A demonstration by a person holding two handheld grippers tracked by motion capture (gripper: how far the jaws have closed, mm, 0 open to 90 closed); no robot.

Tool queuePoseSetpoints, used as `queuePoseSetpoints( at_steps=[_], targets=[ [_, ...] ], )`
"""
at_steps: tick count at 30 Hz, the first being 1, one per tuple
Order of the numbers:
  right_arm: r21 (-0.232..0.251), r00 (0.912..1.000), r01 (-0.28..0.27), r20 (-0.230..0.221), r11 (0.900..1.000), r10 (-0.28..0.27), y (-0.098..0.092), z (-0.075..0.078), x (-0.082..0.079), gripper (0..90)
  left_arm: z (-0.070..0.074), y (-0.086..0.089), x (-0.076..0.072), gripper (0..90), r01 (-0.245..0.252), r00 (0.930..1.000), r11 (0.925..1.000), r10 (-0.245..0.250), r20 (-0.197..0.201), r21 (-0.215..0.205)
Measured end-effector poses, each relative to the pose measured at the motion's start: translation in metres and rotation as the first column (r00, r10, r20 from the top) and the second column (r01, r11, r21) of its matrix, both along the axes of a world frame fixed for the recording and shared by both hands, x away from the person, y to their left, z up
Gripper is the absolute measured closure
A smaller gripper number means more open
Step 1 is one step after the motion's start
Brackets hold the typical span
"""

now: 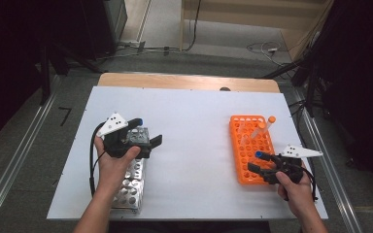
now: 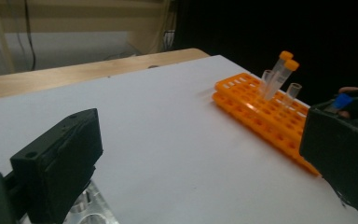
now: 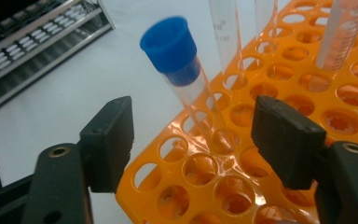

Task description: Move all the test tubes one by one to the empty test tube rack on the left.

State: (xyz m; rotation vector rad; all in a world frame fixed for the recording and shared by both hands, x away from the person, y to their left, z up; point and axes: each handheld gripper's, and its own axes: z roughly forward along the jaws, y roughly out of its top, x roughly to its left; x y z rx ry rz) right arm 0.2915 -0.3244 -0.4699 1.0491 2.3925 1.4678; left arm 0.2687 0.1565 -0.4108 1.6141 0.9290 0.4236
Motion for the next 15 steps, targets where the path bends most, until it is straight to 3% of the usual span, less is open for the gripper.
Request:
queuePoseSetpoints(
  at_steps=[8, 15],
  targets=[
    [-0.038, 0.9998, 0.019, 0.004, 0.999, -0.019, 0.005, -0.004, 0.001, 46.2, -0.004, -0.014, -0.009, 0.0, 0.059, 0.9982, 0.9982, -0.059, -0.008, 0.007],
    [-0.084, 0.9989, 0.043, 0.022, 0.996, -0.042, 0.010, -0.007, 0.001, 57.3, -0.006, -0.016, -0.010, 0.0, 0.069, 0.9976, 0.9976, -0.069, -0.014, 0.007]
  ],
)
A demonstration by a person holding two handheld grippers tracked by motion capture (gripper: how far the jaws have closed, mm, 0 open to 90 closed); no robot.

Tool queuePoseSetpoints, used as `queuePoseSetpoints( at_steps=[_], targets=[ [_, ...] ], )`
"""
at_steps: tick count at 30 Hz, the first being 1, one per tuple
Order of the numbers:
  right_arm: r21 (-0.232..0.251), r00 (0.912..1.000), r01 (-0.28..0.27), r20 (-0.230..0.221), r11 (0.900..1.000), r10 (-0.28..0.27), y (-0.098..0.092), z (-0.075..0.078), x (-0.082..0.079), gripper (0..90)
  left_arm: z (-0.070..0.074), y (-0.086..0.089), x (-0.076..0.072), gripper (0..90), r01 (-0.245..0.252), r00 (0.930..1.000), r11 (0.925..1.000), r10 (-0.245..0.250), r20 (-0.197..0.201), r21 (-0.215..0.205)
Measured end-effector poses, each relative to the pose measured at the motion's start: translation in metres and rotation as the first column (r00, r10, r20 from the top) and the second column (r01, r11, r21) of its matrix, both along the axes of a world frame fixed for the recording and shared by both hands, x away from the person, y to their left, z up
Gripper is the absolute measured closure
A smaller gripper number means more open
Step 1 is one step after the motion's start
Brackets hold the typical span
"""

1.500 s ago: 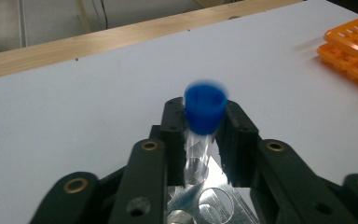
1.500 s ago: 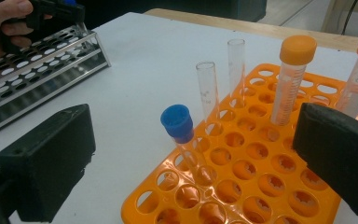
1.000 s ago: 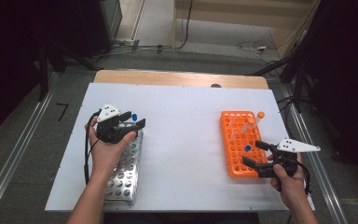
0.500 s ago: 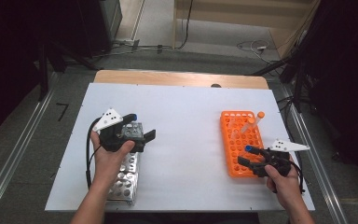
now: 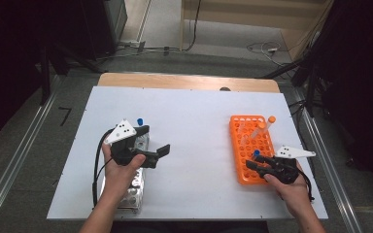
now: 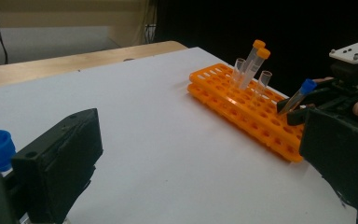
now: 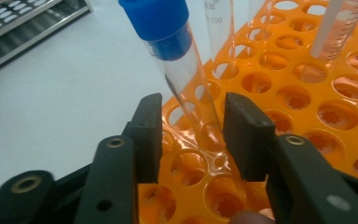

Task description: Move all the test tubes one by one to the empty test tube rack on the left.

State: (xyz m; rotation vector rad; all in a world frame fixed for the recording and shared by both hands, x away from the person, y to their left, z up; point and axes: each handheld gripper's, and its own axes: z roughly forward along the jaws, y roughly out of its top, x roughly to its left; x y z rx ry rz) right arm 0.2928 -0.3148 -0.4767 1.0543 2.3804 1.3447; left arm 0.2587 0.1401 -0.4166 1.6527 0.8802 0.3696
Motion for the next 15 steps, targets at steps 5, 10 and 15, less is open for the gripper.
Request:
queuePoseSetpoints(
  at_steps=[5, 10, 15],
  targets=[
    [-0.033, 0.9990, 0.033, 0.031, 0.999, -0.032, 0.0020, -0.0003, -0.0014, 67.2, -0.0001, -0.0009, -0.0006, 0.0, 0.005, 1.0000, 1.0000, -0.005, -0.003, 0.002],
    [-0.070, 0.9966, 0.045, 0.072, 0.997, -0.040, 0.0059, -0.0013, -0.0028, 72.5, -0.0007, -0.0012, -0.0008, 0.0, 0.006, 1.0000, 1.0000, -0.006, -0.007, 0.001],
    [-0.082, 0.9952, 0.064, 0.079, 0.995, -0.058, 0.0074, 0.0005, -0.0024, 74.5, -0.0001, -0.0037, -0.0014, 0.0, 0.001, 1.0000, 0.9999, -0.001, 0.005, 0.017]
  ],
)
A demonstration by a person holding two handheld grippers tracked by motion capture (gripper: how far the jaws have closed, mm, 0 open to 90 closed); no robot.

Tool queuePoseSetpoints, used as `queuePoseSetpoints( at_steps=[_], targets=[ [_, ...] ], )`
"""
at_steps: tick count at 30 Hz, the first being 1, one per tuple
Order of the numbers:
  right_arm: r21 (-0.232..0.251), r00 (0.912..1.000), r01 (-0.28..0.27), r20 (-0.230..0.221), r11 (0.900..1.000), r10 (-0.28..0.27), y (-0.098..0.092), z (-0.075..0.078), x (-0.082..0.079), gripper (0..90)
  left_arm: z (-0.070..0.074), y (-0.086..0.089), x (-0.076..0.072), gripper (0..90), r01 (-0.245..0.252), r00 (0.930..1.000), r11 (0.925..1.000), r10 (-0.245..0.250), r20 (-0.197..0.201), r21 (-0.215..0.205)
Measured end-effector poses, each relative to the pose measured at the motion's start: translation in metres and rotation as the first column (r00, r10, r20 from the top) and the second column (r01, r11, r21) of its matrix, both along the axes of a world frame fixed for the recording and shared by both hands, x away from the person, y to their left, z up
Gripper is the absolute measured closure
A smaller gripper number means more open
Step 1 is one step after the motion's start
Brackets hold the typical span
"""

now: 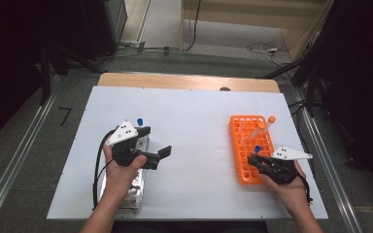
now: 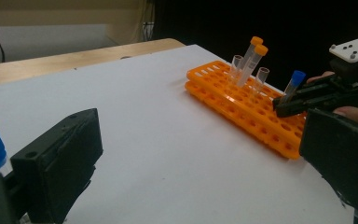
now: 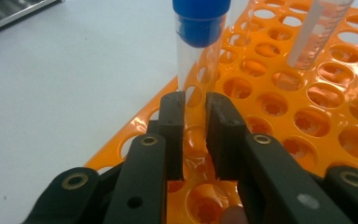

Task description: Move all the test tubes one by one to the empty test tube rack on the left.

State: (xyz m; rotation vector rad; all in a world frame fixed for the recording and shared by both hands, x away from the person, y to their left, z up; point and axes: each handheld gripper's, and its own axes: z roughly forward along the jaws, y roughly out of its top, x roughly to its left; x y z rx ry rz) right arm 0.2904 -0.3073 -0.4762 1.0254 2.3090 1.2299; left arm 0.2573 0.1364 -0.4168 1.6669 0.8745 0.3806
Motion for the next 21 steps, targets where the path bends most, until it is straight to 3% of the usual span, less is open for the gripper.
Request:
queuePoseSetpoints(
  at_steps=[3, 10, 17, 21],
  targets=[
    [0.043, 0.9989, 0.021, -0.042, 0.999, -0.019, -0.003, 0.004, 0.002, 74.9, 0.001, -0.004, -0.001, 0.0, 0.003, 0.9998, 0.9995, -0.003, 0.017, 0.031],
    [0.060, 0.9994, 0.032, 0.014, 0.998, -0.033, -0.001, 0.027, -0.002, 74.9, 0.004, -0.010, -0.003, 0.0, 0.023, 0.9993, 0.9992, -0.024, 0.028, 0.032],
    [0.117, 0.9992, -0.019, 0.038, 0.993, 0.015, 0.009, 0.044, -0.008, 74.9, 0.008, -0.012, -0.007, 0.0, 0.033, 0.9988, 0.9987, -0.034, 0.035, 0.039],
    [0.123, 0.9979, -0.057, 0.036, 0.991, 0.053, 0.019, 0.047, -0.011, 74.9, 0.010, -0.010, -0.010, 0.0, 0.028, 0.9987, 0.9990, -0.030, 0.042, 0.036]
  ],
)
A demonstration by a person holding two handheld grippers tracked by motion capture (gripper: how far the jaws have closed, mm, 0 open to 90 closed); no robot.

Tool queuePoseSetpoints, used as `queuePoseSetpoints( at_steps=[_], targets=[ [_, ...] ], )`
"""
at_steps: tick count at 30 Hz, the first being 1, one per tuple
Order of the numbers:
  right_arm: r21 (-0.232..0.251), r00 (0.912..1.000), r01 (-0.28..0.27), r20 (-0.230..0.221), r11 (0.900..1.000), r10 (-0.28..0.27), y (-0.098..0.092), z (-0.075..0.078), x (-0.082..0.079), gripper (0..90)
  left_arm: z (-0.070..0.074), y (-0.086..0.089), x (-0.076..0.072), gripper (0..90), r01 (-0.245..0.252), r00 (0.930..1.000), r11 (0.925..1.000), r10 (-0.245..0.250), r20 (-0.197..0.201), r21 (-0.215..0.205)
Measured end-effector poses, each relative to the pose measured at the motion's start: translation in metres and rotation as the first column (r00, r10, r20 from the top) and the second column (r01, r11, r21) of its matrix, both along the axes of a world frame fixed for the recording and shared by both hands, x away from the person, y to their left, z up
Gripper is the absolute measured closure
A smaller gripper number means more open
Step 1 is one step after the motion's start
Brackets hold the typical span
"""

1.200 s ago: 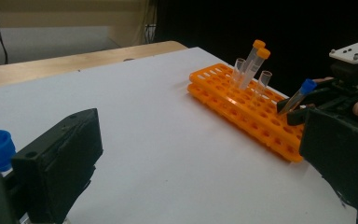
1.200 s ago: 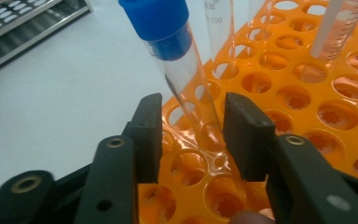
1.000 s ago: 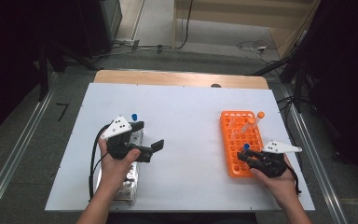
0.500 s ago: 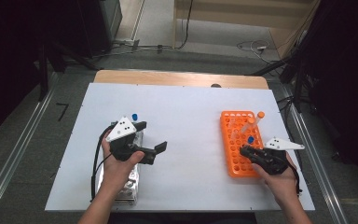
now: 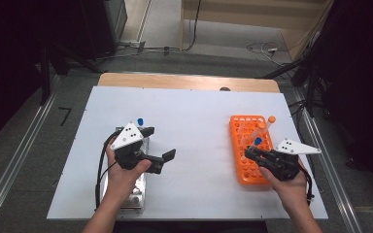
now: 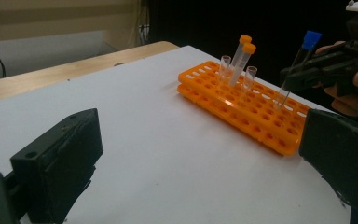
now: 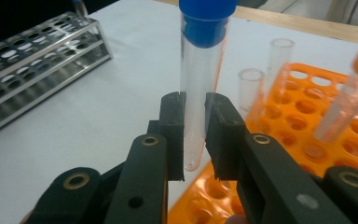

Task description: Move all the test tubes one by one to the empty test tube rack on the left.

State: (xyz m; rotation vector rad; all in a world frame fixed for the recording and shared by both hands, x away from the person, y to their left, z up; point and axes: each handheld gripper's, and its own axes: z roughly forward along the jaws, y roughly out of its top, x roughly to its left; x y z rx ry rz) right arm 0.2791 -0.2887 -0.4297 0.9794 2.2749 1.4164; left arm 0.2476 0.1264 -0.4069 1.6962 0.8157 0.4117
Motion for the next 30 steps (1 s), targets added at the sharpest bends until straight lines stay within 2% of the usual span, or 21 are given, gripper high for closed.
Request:
queuePoseSetpoints(
  at_steps=[11, 18, 20, 24, 30],
  targets=[
    [0.023, 0.9951, -0.098, -0.011, 0.995, 0.099, 0.032, 0.001, -0.005, 74.9, 0.002, -0.016, -0.007, 0.0, 0.031, 0.9995, 0.9993, -0.031, 0.007, 0.019],
    [0.016, 0.9888, -0.149, -0.013, 0.989, 0.149, 0.051, -0.001, -0.009, 74.9, 0.000, -0.033, -0.012, 0.3, 0.064, 0.9980, 0.9979, -0.064, -0.004, 0.010],
    [0.016, 0.9866, -0.162, -0.017, 0.987, 0.162, 0.056, -0.002, -0.011, 74.9, -0.001, -0.040, -0.013, 2.6, 0.061, 0.9981, 0.9979, -0.061, -0.006, 0.020],
    [0.009, 0.9831, -0.182, -0.019, 0.983, 0.182, 0.065, -0.003, -0.012, 75.0, -0.003, -0.054, -0.016, 14.4, 0.064, 0.9978, 0.9977, -0.064, -0.017, 0.024],
    [-0.009, 0.9757, -0.219, -0.017, 0.976, 0.218, 0.080, -0.006, -0.016, 74.9, -0.005, -0.071, -0.019, 28.1, 0.124, 0.9920, 0.9922, -0.124, -0.024, 0.008]
  ],
)
